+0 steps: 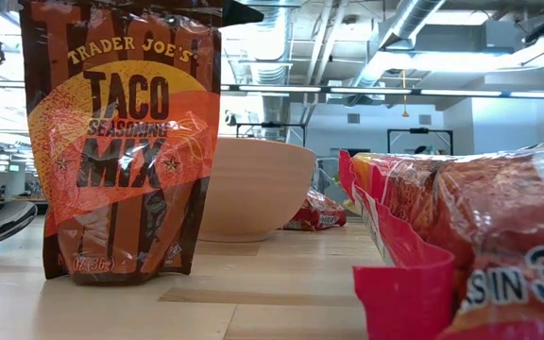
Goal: Pick & Place Food Item
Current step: Put the dark green seasoning can into the dark blue bin
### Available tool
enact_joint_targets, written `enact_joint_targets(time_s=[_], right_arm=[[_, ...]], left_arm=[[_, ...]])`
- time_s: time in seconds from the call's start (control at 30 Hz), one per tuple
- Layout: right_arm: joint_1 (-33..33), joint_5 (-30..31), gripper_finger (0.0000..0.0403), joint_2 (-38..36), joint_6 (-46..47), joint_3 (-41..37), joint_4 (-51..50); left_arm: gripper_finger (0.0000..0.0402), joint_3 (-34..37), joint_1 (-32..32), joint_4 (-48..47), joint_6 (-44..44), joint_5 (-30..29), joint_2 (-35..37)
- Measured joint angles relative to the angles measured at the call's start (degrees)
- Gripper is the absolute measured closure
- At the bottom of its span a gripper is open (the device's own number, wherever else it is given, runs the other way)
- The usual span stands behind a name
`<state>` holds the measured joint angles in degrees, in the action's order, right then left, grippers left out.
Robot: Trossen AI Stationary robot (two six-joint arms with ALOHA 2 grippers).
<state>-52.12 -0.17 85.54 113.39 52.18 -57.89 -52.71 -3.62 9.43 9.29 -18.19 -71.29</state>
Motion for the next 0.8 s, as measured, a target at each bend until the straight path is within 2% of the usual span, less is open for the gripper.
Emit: enact_joint_targets(time_s=[0.2,0.6,0.8], right_arm=[[-1.6,0.0,0.0164,-0.1,2.5,0.0,-0.5],[-1.6,0.1,0.0266,-0.1,3.7,0.0,-0.3],[-1.6,0.0,0.0279,-0.2,3.7,0.0,-0.3]], left_arm=[[0.0131,0.0,0.0,0.0,0.0,0.0,0.0],[0.0131,0.0,0.0,0.0,0.0,0.0,0.0],[0.0131,0.0,0.0,0.0,0.0,0.0,0.0]])
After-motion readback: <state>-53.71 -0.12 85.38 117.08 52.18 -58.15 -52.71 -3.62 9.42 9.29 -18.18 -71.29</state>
